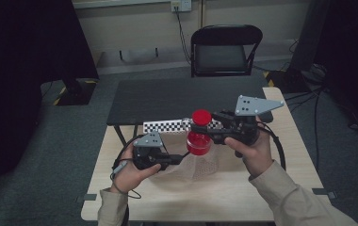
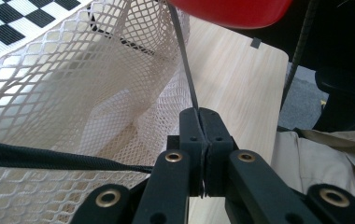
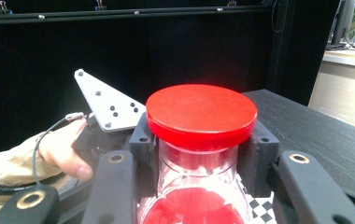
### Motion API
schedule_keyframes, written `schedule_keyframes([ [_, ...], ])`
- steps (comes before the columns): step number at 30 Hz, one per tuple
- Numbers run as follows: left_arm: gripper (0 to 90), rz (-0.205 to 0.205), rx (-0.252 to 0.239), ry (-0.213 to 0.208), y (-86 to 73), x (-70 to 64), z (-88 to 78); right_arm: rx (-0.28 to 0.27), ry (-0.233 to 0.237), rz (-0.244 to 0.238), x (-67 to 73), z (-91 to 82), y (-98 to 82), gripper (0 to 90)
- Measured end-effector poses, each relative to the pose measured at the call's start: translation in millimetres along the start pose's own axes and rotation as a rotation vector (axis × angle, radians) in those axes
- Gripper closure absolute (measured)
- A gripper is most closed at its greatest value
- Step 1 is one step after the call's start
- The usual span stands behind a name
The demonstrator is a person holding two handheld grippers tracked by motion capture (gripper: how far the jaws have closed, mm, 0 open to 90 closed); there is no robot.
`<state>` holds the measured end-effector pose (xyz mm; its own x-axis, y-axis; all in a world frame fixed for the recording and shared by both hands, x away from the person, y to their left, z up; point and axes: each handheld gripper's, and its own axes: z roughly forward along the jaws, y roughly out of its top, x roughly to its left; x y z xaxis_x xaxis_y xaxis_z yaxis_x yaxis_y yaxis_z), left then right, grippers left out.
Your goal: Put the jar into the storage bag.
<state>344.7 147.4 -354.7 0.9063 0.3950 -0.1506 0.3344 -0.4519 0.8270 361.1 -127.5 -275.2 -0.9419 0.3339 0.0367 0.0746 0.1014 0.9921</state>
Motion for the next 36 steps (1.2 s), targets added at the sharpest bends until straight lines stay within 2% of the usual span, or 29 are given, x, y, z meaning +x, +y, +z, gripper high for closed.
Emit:
schedule_keyframes([
  [20, 88.7, 0.004, -0.008, -0.009, 1.2, -0.3, -1.8, -0.030, -0.034, -0.011, -9.2, 32.0, -23.1, 56.7],
  [24, 88.6, 0.011, -0.006, -0.006, 2.1, -1.4, -2.4, -0.064, -0.018, 0.029, -11.4, 32.2, -30.3, 56.8],
  [36, 88.6, 0.010, -0.014, -0.012, 2.5, -1.4, -3.4, -0.102, -0.032, 0.042, -11.1, 32.0, -34.0, 56.7],
])
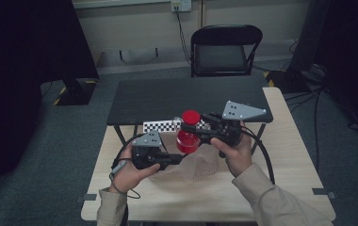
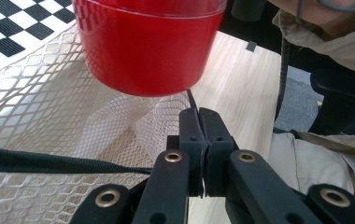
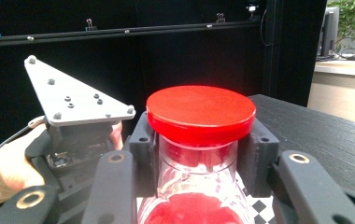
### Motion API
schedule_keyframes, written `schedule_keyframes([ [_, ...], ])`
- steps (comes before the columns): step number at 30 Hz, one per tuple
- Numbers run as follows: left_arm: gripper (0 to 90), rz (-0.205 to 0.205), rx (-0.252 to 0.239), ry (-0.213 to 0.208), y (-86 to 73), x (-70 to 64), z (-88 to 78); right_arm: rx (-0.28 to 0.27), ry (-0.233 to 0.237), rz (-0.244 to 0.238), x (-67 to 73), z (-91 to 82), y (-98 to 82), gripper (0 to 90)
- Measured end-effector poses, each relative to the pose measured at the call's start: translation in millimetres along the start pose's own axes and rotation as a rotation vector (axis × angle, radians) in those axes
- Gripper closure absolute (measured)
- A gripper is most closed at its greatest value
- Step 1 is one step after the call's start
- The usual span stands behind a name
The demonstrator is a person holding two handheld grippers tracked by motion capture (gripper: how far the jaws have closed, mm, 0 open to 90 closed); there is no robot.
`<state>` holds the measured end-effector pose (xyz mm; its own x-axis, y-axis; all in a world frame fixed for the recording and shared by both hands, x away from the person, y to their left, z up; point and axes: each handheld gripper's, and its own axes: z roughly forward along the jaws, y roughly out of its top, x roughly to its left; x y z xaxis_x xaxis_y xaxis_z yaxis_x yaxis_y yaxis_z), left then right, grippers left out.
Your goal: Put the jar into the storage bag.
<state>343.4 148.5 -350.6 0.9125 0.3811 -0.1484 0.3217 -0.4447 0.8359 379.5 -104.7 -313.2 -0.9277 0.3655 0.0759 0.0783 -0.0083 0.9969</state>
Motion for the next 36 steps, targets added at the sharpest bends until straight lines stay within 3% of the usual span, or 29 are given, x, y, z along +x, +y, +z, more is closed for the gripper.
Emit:
schedule_keyframes([
  [6, 88.6, 0.001, -0.010, -0.005, 0.1, 0.2, -1.4, -0.040, -0.003, 0.027, -2.5, 3.9, 1.3, 56.7],
  [11, 88.6, -0.002, -0.013, -0.008, 0.3, 0.2, -2.0, 0.004, -0.021, -0.020, 1.1, 10.4, -3.3, 56.7],
  [16, 88.6, -0.008, -0.039, -0.021, 0.5, 0.5, -6.0, 0.094, -0.046, -0.079, 2.9, 15.2, -12.3, 56.7],
  [26, 88.5, -0.009, -0.034, -0.021, 0.0, 1.1, -4.3, 0.115, -0.048, -0.047, 1.2, 9.9, -28.1, 56.7],
  [36, 88.3, -0.011, -0.038, -0.025, -0.2, 1.5, -4.0, 0.141, -0.063, -0.061, 1.3, 7.8, -38.9, 56.6],
])
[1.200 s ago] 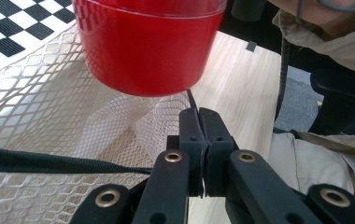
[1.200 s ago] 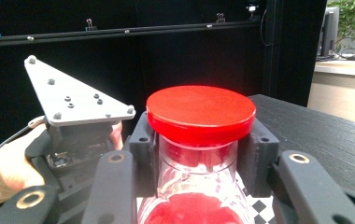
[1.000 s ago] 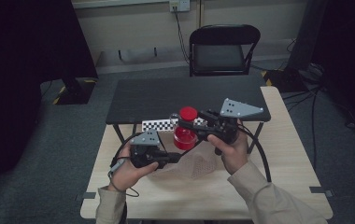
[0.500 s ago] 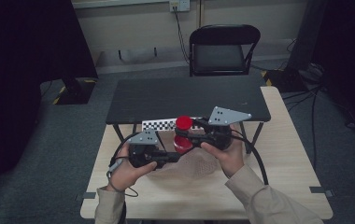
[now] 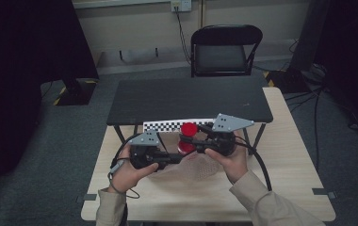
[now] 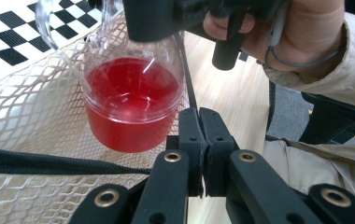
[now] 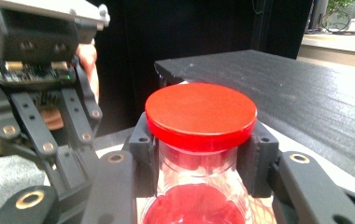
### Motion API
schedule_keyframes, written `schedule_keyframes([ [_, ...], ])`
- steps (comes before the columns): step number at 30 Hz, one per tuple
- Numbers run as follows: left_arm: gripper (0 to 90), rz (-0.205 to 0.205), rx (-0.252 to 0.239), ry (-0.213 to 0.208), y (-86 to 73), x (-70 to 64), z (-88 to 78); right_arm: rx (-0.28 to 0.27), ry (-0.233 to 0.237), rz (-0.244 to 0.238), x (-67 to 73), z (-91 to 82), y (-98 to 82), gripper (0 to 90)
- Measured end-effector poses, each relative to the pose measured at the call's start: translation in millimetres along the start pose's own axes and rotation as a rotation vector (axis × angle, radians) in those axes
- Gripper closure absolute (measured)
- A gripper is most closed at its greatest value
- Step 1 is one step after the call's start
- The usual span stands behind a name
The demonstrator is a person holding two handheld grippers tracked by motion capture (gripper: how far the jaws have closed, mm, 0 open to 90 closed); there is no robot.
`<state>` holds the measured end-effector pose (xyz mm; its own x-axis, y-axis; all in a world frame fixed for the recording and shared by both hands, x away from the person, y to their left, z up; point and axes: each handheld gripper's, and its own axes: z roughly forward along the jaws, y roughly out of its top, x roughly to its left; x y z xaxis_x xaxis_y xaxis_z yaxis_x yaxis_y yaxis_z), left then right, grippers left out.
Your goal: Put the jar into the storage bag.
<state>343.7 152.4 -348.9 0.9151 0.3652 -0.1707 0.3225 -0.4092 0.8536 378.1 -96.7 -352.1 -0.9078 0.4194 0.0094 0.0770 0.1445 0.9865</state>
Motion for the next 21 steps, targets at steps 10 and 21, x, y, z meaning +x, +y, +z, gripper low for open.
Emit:
schedule_keyframes([
  [10, 87.9, -0.011, -0.007, -0.006, -1.9, 1.9, 1.9, 0.010, -0.010, 0.007, 0.6, 1.1, -9.5, 56.6],
  [21, 87.9, -0.024, -0.001, -0.011, -4.4, 4.4, 1.9, 0.053, -0.010, 0.005, 0.4, 2.1, -15.9, 51.7],
])
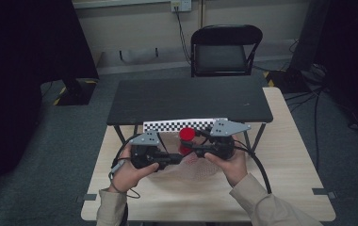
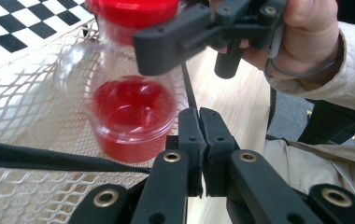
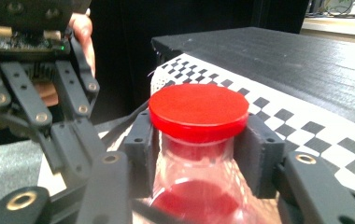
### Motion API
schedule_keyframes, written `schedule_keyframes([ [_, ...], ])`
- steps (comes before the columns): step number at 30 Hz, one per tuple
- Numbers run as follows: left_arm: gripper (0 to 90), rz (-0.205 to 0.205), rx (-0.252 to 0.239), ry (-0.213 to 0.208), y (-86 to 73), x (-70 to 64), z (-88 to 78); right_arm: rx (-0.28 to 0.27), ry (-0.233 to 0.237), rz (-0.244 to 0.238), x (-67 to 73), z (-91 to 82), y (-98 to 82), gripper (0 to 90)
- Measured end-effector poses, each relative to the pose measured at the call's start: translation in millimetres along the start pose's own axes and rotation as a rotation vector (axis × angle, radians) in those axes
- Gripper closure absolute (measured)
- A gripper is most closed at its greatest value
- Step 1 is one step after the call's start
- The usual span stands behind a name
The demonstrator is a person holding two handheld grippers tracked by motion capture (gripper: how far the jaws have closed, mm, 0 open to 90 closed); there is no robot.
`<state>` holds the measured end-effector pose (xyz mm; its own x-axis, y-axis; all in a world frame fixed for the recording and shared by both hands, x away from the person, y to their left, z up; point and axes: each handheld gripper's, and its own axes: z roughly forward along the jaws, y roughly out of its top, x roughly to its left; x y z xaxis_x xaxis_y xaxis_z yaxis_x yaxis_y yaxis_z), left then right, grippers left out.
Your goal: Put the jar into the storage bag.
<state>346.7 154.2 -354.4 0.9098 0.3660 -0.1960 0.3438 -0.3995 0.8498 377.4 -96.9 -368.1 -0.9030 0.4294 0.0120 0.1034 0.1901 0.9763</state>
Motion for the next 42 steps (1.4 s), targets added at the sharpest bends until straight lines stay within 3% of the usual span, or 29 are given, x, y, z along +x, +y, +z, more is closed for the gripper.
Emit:
schedule_keyframes([
  [3, 87.7, -0.002, 0.003, 0.002, -0.6, 0.7, 0.8, 0.006, 0.001, 0.001, 0.2, -1.1, -3.2, 45.2],
  [6, 87.1, -0.008, 0.007, 0.006, -1.4, 1.6, 2.2, -0.006, 0.010, 0.034, -0.9, -3.5, -4.0, 34.9],
  [8, 86.7, -0.010, 0.008, 0.005, -1.9, 1.9, 2.5, -0.009, -0.009, 0.032, -0.7, -5.6, -3.3, 28.7],
  [13, 85.6, -0.012, 0.013, 0.009, -2.5, 2.7, 3.3, -0.003, -0.006, 0.046, -1.3, -8.9, -2.5, 21.2],
  [17, 81.5, -0.006, 0.027, 0.032, -3.4, 3.2, 5.2, -0.004, -0.039, 0.045, -1.4, -11.5, -2.7, 17.6],
  [21, 70.7, -0.002, 0.028, 0.048, -5.1, 3.6, 5.3, -0.001, -0.044, 0.060, -3.6, -14.4, -3.4, 15.4],
  [23, 56.8, -0.001, 0.035, 0.068, -5.3, 4.1, 5.4, 0.003, -0.044, 0.065, -4.6, -15.8, -3.2, 14.9],
  [30, 22.7, 0.015, 0.027, 0.112, -6.3, 7.1, 2.4, 0.020, -0.063, 0.070, -6.7, -19.6, -3.3, 6.3],
  [32, 17.2, 0.029, 0.007, 0.137, -6.7, 8.6, 0.9, 0.024, -0.062, 0.084, -6.9, -20.0, -3.4, 2.1],
  [34, 10.1, 0.030, -0.001, 0.128, -6.9, 8.1, 0.6, 0.036, -0.057, 0.095, -7.0, -20.1, -3.8, 0.0],
  [36, 4.4, 0.046, 0.005, 0.119, -6.4, 6.9, 0.3, 0.040, -0.060, 0.077, -6.3, -21.2, -4.3, 0.0],
  [42, 1.9, 0.017, 0.004, 0.132, -5.9, 6.9, -1.4, 0.060, -0.068, 0.082, -6.8, -24.3, -6.7, 0.0],
])
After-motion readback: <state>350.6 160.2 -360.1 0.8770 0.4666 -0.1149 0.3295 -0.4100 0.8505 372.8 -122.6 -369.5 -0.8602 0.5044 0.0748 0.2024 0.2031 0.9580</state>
